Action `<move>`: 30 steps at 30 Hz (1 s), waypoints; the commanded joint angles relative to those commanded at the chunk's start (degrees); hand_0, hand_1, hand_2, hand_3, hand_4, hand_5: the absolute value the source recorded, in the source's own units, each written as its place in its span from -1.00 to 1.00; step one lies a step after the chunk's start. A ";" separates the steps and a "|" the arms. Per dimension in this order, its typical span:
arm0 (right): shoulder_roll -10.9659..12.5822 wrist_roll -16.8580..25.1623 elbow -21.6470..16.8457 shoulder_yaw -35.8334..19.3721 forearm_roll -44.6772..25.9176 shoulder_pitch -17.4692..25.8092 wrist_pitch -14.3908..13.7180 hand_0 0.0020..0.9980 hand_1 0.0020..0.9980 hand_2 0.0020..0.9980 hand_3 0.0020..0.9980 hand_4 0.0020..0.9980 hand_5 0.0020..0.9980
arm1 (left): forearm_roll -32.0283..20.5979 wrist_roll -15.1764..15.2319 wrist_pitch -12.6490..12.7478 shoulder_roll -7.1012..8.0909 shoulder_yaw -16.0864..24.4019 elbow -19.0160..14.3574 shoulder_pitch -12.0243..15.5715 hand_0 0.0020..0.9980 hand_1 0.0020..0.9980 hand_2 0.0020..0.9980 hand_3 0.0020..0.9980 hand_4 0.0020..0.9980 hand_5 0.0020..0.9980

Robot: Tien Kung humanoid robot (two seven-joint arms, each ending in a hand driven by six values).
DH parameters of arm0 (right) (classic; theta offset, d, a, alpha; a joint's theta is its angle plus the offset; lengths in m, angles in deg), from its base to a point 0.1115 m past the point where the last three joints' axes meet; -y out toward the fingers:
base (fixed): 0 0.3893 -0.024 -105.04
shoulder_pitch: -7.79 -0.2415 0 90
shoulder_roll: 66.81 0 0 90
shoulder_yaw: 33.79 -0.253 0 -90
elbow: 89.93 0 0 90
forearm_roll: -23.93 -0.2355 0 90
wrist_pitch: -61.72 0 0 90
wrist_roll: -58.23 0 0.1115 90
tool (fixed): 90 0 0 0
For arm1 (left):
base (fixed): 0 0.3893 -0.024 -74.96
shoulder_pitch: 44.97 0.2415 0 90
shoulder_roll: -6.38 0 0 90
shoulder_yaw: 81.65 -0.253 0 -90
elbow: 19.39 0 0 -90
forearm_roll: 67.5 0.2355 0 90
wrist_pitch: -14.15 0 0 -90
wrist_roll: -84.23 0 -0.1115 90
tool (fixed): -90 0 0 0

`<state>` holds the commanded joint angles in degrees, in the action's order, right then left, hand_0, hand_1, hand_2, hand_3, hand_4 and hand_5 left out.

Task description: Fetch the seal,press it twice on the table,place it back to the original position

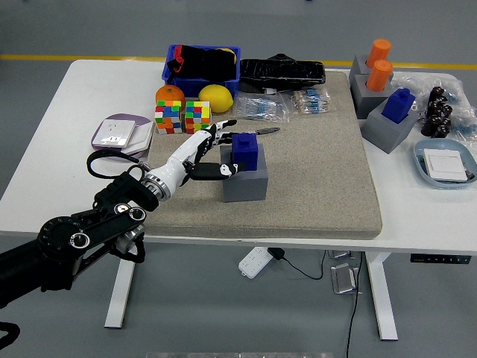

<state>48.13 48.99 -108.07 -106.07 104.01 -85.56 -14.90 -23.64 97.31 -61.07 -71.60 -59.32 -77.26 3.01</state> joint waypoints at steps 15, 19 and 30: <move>-0.17 0.00 0.02 0.18 -0.10 -0.02 0.00 0.66 0.48 0.47 0.41 0.59 0.19 | 1.64 0.21 1.11 -2.47 -0.61 2.02 -0.98 0.93 0.66 0.58 0.88 0.59 -1.00; -0.10 0.02 0.00 0.12 -0.11 -0.04 0.00 0.66 0.48 0.47 0.41 0.59 0.19 | 3.07 0.23 1.87 -2.73 -0.90 2.24 -1.14 0.93 0.66 0.58 0.88 0.59 -1.00; 0.00 0.05 -0.08 0.17 -0.07 -0.07 -0.02 0.66 0.48 0.48 0.41 0.59 0.19 | 3.93 0.73 3.41 -3.45 -1.17 3.24 -1.77 0.87 0.56 0.48 0.83 0.37 -1.00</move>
<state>48.13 49.04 -108.15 -105.90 103.94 -85.63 -14.92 -19.71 98.03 -57.66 -75.05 -60.49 -74.02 1.25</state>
